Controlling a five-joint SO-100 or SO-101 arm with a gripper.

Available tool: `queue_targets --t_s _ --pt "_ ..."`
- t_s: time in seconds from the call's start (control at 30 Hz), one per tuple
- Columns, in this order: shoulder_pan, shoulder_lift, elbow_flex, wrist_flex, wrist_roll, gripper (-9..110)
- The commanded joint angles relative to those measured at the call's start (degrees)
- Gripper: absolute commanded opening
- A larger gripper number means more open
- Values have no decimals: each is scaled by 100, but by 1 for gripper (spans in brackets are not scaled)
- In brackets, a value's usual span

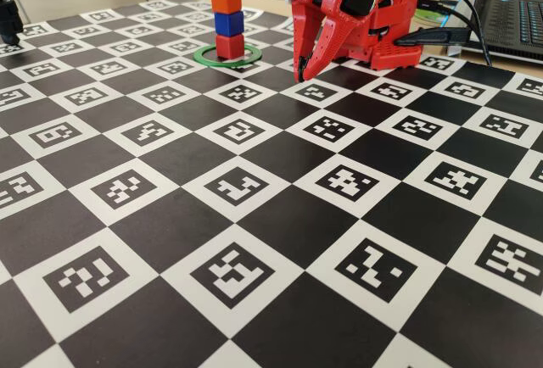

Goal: Grab the red cube then put it in the green circle then put the blue cube on top and finally the orange cube on top

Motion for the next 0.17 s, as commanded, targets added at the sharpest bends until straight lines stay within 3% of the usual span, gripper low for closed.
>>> queue_targets --t_s 0.0,0.13 --pt "-79 281 237 483 -18 -5" --pt "-79 281 237 483 -26 -5"
